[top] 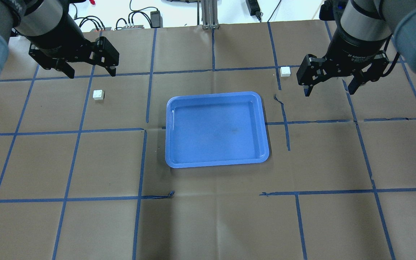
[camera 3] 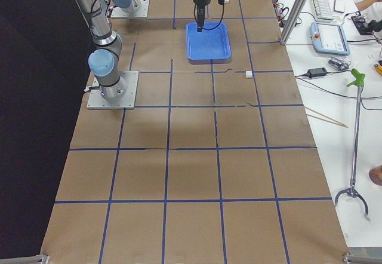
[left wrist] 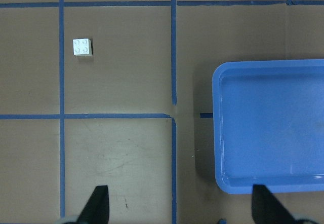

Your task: Assemble white blocks and place on blue tray

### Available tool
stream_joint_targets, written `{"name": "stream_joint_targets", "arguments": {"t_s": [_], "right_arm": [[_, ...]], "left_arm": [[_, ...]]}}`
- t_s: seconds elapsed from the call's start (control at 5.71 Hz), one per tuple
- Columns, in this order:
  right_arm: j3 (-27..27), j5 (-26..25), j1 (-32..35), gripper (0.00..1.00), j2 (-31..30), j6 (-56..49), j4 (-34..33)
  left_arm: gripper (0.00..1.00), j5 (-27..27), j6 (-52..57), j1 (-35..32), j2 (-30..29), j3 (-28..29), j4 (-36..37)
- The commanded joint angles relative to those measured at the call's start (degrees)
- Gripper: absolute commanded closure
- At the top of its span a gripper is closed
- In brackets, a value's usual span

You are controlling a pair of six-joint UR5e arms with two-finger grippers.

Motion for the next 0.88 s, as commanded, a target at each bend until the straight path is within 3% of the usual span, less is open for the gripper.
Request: {"name": "stream_joint_targets", "arguments": {"t_s": [0.0, 0.18, 0.35, 0.53, 0.7], "right_arm": [[-0.18, -0.07, 0.02, 0.0, 2.84, -20.79, -5.4], [-0.97, -0.07, -0.06, 0.0, 5.83, -34.48, -10.06], [-0.97, 0.1, -0.59, 0.0, 7.42, -47.15, -12.81], [-1.58, 0.8, -2.68, 0.0, 9.09, -55.72, -13.01], [-5.68, 3.59, -4.44, 0.0, 12.94, -65.55, -12.84]], "left_arm": [[0.01, 0.43, 9.33, 5.52, 0.48, -0.82, -1.91], [0.01, -0.17, 15.32, 10.86, -0.39, -0.48, -2.45], [0.01, 0.52, 30.52, 14.22, -4.84, 0.74, -2.98], [0.01, 0.44, 40.59, 17.3, -12.62, 4.06, 1.19], [0.01, 0.44, 48.26, 17.51, -20.62, 10.01, 2.71]]}}
